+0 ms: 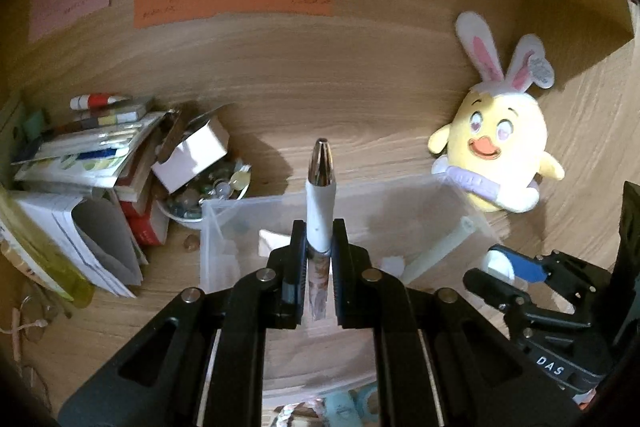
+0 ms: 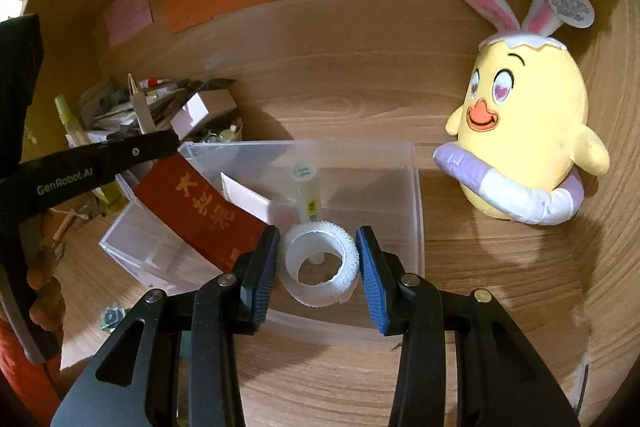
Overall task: Organize objects
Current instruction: 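Carry the white pen and white tape roll over the clear box, then lower both items into the clear box and open both grippers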
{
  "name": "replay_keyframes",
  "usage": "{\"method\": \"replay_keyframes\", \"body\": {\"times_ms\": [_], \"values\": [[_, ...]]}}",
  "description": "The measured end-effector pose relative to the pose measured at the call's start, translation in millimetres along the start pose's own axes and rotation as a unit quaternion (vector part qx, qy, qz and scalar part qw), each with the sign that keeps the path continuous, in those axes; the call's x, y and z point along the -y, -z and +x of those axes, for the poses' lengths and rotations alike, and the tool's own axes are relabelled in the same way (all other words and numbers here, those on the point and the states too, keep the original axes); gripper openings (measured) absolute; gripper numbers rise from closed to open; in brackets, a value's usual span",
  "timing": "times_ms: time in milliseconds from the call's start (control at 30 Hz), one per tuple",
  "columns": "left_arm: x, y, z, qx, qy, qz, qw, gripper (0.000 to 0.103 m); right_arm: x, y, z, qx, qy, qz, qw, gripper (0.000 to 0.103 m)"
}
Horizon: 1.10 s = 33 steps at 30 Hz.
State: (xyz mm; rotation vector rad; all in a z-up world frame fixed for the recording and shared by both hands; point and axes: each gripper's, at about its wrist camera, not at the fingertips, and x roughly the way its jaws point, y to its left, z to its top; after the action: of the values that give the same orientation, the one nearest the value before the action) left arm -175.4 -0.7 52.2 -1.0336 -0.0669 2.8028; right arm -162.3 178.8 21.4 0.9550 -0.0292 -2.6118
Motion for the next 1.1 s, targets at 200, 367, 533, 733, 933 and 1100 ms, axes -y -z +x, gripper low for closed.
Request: {"method": "replay_keyframes", "body": {"times_ms": [200, 367, 533, 733, 933, 1100], "values": [[-31.6, 14.9, 15.2, -0.041, -0.003, -0.031, 0.9987, 0.01, 0.1, 2.1, 9.5, -0.012, 0.003, -0.003, 1.0, 0.036], [-42.7, 26.3, 15.2, -0.054, 0.0, -0.032, 0.998, 0.01, -2.6, 3.2, 16.8, -0.02, 0.012, -0.008, 1.0, 0.036], [-39.8, 33.6, 9.0, -0.053, -0.004, -0.013, 0.9985, 0.01, -9.1, 3.2, 23.8, -0.027, 0.02, -0.017, 0.999, 0.036], [-34.9, 41.2, 2.2, -0.053, -0.01, 0.003, 0.9985, 0.011, -16.6, 5.1, 30.7, -0.037, 0.024, -0.029, 0.999, 0.036], [-28.6, 48.9, -15.0, -0.037, -0.013, 0.009, 0.9992, 0.037, -19.4, 4.9, 32.7, -0.041, 0.026, -0.034, 0.998, 0.037], [-22.9, 54.1, -33.5, -0.015, -0.023, 0.017, 0.9995, 0.061, -21.8, 5.0, 28.3, -0.047, 0.014, -0.031, 0.998, 0.057]]}}
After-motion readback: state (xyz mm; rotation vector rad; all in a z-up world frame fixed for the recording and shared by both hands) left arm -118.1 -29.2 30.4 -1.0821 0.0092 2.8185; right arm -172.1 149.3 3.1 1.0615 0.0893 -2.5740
